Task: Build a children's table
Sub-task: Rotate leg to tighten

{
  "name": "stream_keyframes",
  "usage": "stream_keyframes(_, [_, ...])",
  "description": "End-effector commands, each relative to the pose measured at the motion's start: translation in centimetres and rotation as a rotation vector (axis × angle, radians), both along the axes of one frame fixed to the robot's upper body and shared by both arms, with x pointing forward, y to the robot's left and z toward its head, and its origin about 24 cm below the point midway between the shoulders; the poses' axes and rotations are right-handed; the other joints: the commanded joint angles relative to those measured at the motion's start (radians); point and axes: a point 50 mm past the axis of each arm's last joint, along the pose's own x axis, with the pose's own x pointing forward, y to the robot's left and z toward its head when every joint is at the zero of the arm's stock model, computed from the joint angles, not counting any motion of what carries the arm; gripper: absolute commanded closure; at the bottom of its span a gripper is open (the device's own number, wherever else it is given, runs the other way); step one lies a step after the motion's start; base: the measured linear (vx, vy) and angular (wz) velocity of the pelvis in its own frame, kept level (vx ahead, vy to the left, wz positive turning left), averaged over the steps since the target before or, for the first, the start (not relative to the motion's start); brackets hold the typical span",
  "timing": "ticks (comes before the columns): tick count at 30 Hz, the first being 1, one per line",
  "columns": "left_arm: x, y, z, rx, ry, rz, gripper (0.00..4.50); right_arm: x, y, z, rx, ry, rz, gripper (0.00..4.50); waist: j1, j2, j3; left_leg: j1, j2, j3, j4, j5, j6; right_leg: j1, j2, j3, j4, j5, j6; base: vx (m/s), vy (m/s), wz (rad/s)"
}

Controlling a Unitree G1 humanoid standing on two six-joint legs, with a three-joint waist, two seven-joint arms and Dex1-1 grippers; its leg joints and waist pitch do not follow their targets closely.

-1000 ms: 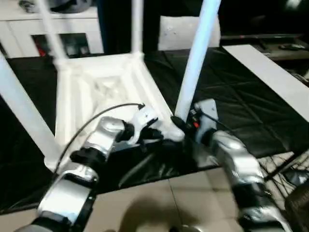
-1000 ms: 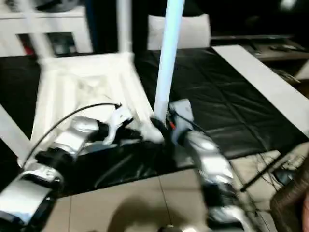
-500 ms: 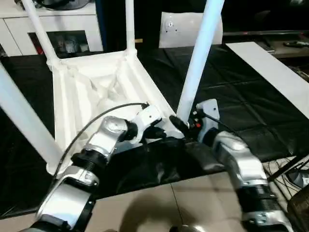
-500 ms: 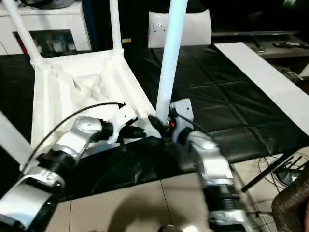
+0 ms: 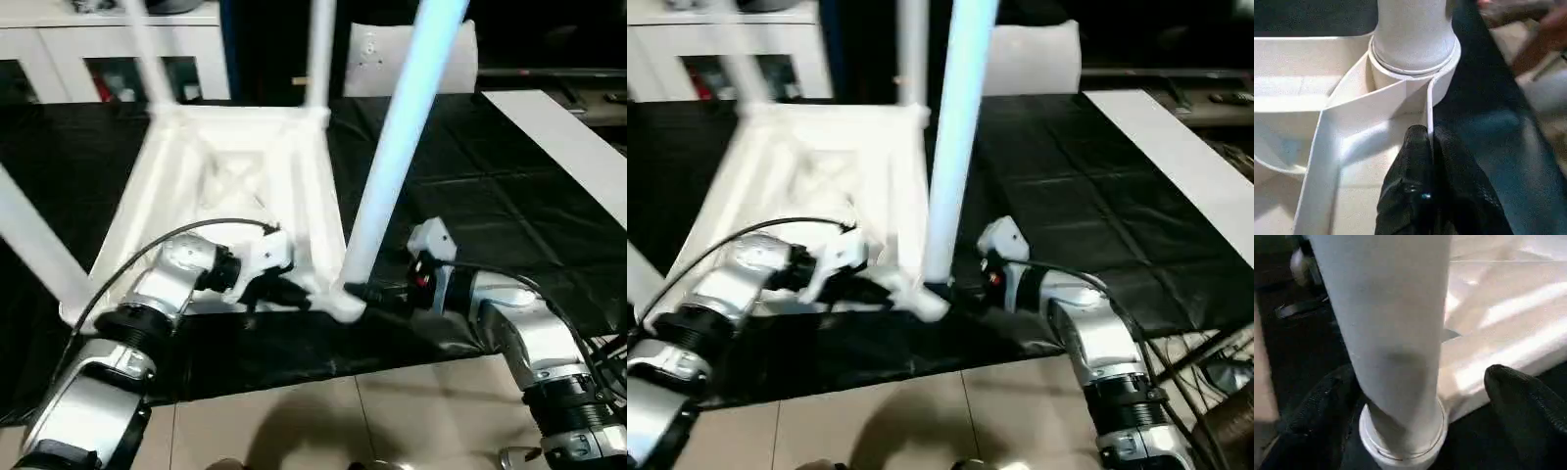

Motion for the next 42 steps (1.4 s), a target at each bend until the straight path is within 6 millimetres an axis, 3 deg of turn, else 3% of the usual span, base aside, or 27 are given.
stream_keyframes(1, [-0.4,-0.7,0.2,0.045,0.008,-0.124,4.50,-0.1,-0.3,0.5,-0.005,0.000,0.068,0.21,0.000,0.001,-0.061,0.016,0.041,0.001,-0.062,-0.256,0.050,0.054,-0.048,0.040,-0.056,-0.239,-0.239,0.000,0.000,0.00])
stream_keyframes(4, [-0.4,-0.6,0.3,0.056,0.012,-0.154,4.50,-0.3,-0.1,0.5,0.001,0.021,0.124,0.21,0.009,-0.002,-0.062,0.015,0.041,0.003,-0.060,-0.238,0.053,0.054,-0.049,0.039,-0.053,-0.234,-0.235,0.000,0.000,0.00])
stream_keyframes(12, [-0.5,-0.7,0.6,0.081,0.020,-0.245,4.50,-0.4,0.5,0.5,0.011,0.048,0.249,0.86,0.021,-0.003,-0.068,0.014,0.041,0.004,-0.055,-0.193,0.061,0.054,-0.048,0.038,-0.045,-0.177,-0.251,0.000,0.000,0.00])
stream_keyframes(20, [-0.5,-0.8,0.6,0.078,0.024,-0.261,4.50,-0.4,0.9,0.4,0.025,0.067,0.288,1.65,0.037,-0.003,-0.068,0.017,0.042,0.005,-0.056,-0.191,0.054,0.054,-0.049,0.038,-0.044,-0.188,-0.246,0.000,0.000,0.00])
stream_keyframes(30, [-0.5,-0.6,0.5,0.084,0.027,-0.256,4.50,-0.7,1.1,0.2,0.039,0.093,0.312,2.47,0.038,-0.004,-0.069,0.015,0.040,0.004,-0.054,-0.187,0.053,0.055,-0.049,0.038,-0.044,-0.193,-0.241,0.000,0.000,0.00])
stream_keyframes(34, [-0.1,-0.7,0.4,0.067,0.010,-0.168,4.50,-0.9,1.5,0.1,0.078,0.110,0.264,2.52,0.038,-0.004,-0.068,0.015,0.040,0.004,-0.055,-0.186,0.052,0.055,-0.048,0.038,-0.042,-0.188,-0.240,0.000,0.000,0.00])
stream_keyframes(37, [0.7,-1.7,0.5,0.023,-0.015,-0.037,4.50,-1.1,2.2,-0.3,0.083,0.094,0.182,2.54,0.038,-0.004,-0.061,0.019,0.040,0.004,-0.058,-0.230,0.033,0.048,-0.050,0.040,-0.053,-0.266,-0.221,0.000,0.000,0.00])
stream_keyframes(39, [0.8,-2.7,0.5,-0.022,-0.004,0.020,4.50,-0.9,3.0,-1.0,0.078,0.102,0.068,2.54,0.033,-0.002,-0.056,0.021,0.036,-0.002,-0.063,-0.295,0.008,0.046,-0.053,0.037,-0.066,-0.394,-0.187,0.000,0.000,0.00])
stream_keyframes(41, [0.7,-3.4,0.3,-0.041,-0.004,0.057,4.50,-0.6,3.6,-1.4,0.070,0.104,-0.011,2.55,0.018,-0.005,-0.050,0.022,0.031,-0.011,-0.067,-0.361,-0.016,0.041,-0.054,0.031,-0.084,-0.545,-0.125,0.000,0.000,0.00])
stream_keyframes(42, [0.7,-3.6,0.2,-0.046,-0.004,0.069,4.50,-0.6,3.8,-1.6,0.070,0.106,-0.031,2.55,0.012,-0.005,-0.049,0.022,0.031,-0.013,-0.067,-0.372,-0.021,0.041,-0.054,0.031,-0.086,-0.570,-0.114,0.000,0.000,0.00])
